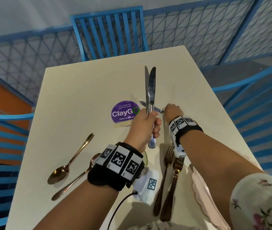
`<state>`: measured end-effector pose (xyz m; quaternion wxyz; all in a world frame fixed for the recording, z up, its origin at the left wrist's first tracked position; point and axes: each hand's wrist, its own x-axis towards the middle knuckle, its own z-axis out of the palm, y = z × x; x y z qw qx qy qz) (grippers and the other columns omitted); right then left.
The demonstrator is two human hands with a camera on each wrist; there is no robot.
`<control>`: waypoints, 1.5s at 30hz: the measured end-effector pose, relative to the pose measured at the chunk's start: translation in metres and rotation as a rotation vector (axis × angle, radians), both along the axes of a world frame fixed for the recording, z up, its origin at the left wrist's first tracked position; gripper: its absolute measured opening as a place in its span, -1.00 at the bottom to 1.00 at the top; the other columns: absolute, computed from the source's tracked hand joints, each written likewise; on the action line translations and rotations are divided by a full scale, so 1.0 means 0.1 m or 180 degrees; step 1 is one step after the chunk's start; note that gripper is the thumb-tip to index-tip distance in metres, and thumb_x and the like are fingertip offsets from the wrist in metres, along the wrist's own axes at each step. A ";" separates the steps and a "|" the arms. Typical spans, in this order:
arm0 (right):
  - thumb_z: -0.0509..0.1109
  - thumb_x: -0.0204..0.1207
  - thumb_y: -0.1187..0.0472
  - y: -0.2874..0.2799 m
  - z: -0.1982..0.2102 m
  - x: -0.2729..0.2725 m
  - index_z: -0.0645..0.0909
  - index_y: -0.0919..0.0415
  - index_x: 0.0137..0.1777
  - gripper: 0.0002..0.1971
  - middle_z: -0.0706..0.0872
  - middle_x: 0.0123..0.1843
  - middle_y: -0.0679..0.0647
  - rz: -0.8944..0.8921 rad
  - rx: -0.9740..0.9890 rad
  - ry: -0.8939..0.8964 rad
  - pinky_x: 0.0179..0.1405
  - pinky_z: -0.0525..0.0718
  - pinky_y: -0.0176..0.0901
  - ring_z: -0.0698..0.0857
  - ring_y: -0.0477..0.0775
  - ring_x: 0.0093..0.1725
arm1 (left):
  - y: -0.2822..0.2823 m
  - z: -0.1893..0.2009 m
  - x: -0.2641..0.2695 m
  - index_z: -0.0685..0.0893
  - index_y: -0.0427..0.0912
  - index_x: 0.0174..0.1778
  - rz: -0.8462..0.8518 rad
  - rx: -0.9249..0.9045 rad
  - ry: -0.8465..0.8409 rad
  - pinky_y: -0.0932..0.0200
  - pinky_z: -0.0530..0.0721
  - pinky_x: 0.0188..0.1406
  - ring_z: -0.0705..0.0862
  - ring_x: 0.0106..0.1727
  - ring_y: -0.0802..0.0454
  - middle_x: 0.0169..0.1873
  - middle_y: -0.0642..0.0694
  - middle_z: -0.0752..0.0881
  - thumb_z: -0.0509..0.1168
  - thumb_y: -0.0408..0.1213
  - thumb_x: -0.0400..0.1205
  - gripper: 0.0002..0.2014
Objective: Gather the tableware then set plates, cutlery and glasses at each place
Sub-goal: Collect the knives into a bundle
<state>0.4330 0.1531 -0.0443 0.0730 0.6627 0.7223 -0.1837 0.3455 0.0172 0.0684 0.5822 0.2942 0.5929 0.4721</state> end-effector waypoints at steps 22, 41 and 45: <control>0.20 0.67 0.13 -0.59 1.14 0.09 0.63 0.43 0.02 -0.66 0.70 -0.14 0.28 0.0230 0.1136 0.1405 -0.14 0.49 -0.11 0.67 0.22 -0.15 | -0.34 0.21 -0.20 0.42 -0.28 0.06 0.0061 0.0367 -0.0148 0.26 0.67 -0.50 0.66 -0.43 0.09 -0.32 -0.15 0.63 0.02 -0.34 0.75 -0.88; 0.32 0.59 0.13 -2.34 0.80 0.39 0.64 0.35 -0.16 -0.73 0.58 -0.51 0.08 -0.1051 0.0630 0.2800 -0.43 0.57 -0.08 0.55 0.03 -0.51 | -1.26 -0.05 0.04 0.43 -0.33 0.25 -0.1440 0.0587 0.1324 0.53 0.53 -0.53 0.53 -0.45 0.32 -0.31 0.04 0.54 0.00 -0.27 0.77 -0.75; 0.30 0.61 0.14 -2.52 0.61 0.46 0.65 0.37 -0.16 -0.73 0.58 -0.51 0.05 -0.1022 0.0454 0.2523 -0.29 0.62 -0.03 0.56 0.04 -0.50 | -1.46 -0.23 0.13 0.39 -0.31 0.25 -0.1585 0.0410 0.1183 0.59 0.50 -0.59 0.61 -0.57 0.28 -0.34 0.09 0.48 -0.01 -0.31 0.77 -0.79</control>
